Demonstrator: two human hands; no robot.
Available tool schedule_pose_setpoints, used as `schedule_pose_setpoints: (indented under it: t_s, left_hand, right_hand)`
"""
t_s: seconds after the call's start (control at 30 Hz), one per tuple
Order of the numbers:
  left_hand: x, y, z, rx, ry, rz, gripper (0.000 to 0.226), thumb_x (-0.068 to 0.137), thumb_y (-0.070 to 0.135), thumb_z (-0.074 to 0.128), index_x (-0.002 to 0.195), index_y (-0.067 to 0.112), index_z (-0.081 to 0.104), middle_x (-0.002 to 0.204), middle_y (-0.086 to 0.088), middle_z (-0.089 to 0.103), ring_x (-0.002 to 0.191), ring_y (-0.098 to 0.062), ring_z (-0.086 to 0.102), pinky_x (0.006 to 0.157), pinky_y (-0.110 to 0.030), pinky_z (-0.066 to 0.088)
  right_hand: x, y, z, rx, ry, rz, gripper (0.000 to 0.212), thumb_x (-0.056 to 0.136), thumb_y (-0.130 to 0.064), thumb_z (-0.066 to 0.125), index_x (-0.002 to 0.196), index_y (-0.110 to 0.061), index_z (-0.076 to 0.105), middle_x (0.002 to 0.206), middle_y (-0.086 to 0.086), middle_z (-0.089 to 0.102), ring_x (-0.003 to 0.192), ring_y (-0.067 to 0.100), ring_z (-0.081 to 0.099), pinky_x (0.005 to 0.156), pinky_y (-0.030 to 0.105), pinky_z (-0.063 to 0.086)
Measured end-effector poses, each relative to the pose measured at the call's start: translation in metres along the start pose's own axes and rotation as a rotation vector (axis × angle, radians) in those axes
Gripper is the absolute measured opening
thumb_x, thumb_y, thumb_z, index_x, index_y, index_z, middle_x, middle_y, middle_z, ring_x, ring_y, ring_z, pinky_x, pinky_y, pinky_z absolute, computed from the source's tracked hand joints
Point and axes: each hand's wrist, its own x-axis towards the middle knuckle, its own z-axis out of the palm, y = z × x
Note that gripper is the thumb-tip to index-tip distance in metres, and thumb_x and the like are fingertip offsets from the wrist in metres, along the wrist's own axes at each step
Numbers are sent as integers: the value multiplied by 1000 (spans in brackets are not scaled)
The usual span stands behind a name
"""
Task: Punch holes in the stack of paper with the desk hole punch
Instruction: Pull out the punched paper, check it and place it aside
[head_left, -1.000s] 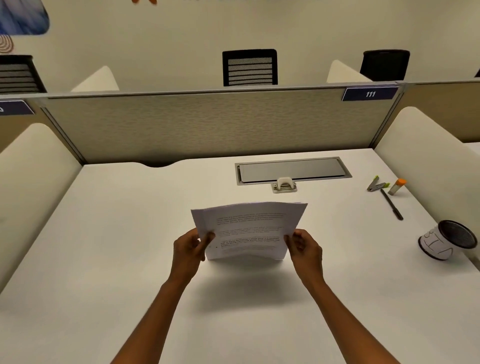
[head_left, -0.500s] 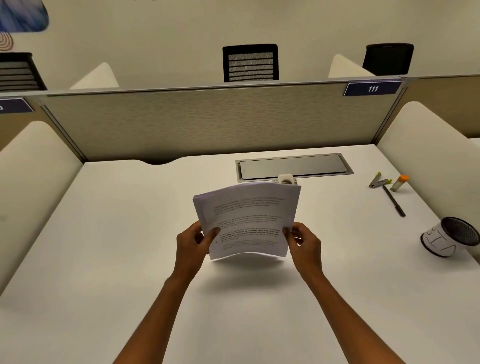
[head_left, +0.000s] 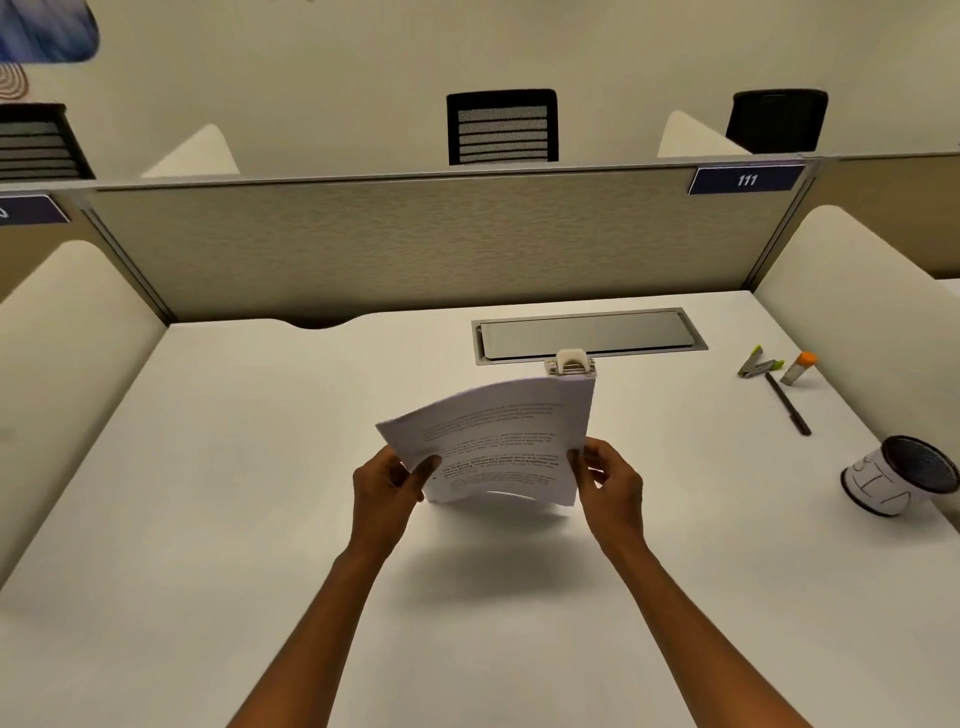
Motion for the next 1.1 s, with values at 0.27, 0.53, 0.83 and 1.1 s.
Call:
schedule_pose_setpoints:
  t_s: [0.27, 0.53, 0.83, 1.1]
  left_hand:
    - [2, -5, 8, 28, -55, -27, 11, 92, 8, 64, 91, 18, 69, 78, 4, 72, 52, -11, 57, 52, -17, 48]
    - [34, 40, 13, 39, -23, 171, 19, 94, 7, 59, 83, 22, 65, 78, 6, 69, 57, -4, 62, 52, -15, 49]
    - [70, 102, 17, -75, 13, 386, 9, 94, 11, 62, 86, 14, 65, 74, 10, 67, 52, 0, 56, 50, -12, 43]
    - [67, 94, 23, -32, 11, 382, 9, 94, 15, 61, 91, 10, 68, 83, -2, 71, 55, 1, 58, 52, -12, 45]
  right_hand:
    - [8, 2, 5, -49, -50, 51, 19, 93, -25, 62, 112, -24, 66, 94, -6, 67, 86, 15, 62, 57, 3, 47]
    - [43, -43, -5, 59, 64, -51, 12, 94, -28, 60, 103, -21, 66, 93, -7, 69, 87, 17, 67, 63, 12, 53]
    - [78, -101, -27, 145, 194, -262, 13, 95, -22, 60, 93, -9, 64, 84, -6, 64, 66, -7, 58, 60, 6, 45]
    - [70, -91, -29, 152, 182, -204, 20, 96, -24, 59, 105, -8, 65, 100, 0, 69, 83, 8, 66, 70, 17, 55]
